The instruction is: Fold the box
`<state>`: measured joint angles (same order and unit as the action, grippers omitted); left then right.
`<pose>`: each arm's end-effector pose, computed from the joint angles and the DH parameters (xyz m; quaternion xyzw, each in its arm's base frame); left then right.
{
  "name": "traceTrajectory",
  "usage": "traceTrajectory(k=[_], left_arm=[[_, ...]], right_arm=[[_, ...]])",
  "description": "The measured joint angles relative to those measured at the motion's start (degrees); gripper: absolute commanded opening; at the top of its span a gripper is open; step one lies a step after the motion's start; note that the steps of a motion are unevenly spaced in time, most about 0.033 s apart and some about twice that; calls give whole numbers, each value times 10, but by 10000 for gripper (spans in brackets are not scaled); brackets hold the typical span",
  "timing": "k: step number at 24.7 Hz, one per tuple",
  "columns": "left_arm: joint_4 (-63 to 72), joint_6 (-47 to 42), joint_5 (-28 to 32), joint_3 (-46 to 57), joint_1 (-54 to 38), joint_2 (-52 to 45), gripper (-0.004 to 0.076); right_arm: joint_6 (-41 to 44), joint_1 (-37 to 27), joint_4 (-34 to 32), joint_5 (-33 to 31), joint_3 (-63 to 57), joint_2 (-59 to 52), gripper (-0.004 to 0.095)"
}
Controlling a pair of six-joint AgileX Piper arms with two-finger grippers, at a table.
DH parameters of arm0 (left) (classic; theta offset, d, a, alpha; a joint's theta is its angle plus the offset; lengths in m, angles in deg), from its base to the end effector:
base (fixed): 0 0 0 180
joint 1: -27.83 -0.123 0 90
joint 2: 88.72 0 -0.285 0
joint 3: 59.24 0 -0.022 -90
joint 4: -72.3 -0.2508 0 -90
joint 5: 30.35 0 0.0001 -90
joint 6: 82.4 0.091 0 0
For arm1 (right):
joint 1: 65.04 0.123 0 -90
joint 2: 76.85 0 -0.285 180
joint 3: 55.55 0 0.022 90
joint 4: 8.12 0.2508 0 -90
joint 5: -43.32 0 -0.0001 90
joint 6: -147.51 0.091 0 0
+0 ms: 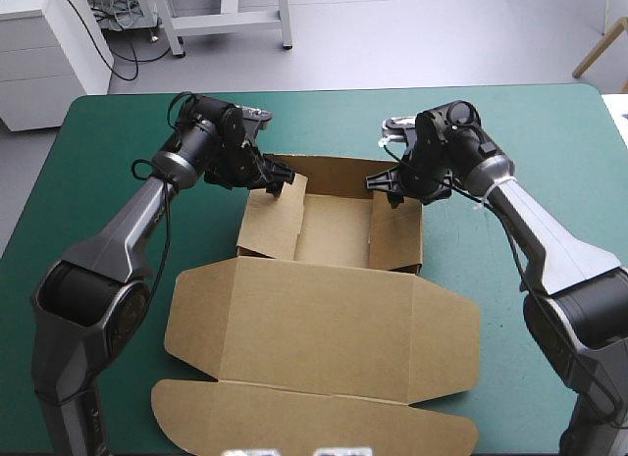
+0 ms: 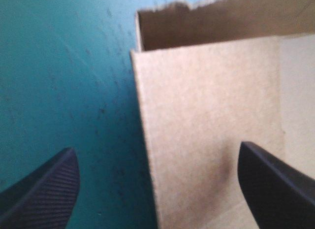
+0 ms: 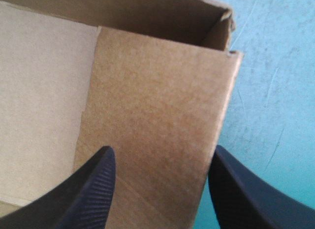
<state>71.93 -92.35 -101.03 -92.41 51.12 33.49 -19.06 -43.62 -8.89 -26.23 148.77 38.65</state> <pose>0.3986 -0.1710 0.3049 0.1148 0.9777 -0.0473 0.1696 0.3764 0.1464 0.3111 -0.0699 0.9834 0.0438 0.1617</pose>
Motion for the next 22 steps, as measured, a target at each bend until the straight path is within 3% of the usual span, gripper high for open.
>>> traceTrajectory(k=[7,10,12,13,14,18,22], left_arm=[[-2,0,-8,-100,0,-27,617],[-2,0,-8,-129,0,-44,575],[-3,0,-8,-143,0,-67,451],[-4,0,-8,-145,0,-76,317],[-11,0,-8,-147,0,-95,244],[-33,12,-8,-149,0,-133,-6],[-37,51,-8,-149,0,-187,-10]], right_arm=[[-5,0,-23,-5,57,-24,526],[-18,0,-51,-7,59,-50,526],[-18,0,-62,-10,60,-77,526],[-18,0,-62,-10,60,-85,527],[-18,0,-63,-10,60,-99,526],[-18,0,-65,-12,60,-118,526],[-11,0,-61,-12,58,-120,526]])
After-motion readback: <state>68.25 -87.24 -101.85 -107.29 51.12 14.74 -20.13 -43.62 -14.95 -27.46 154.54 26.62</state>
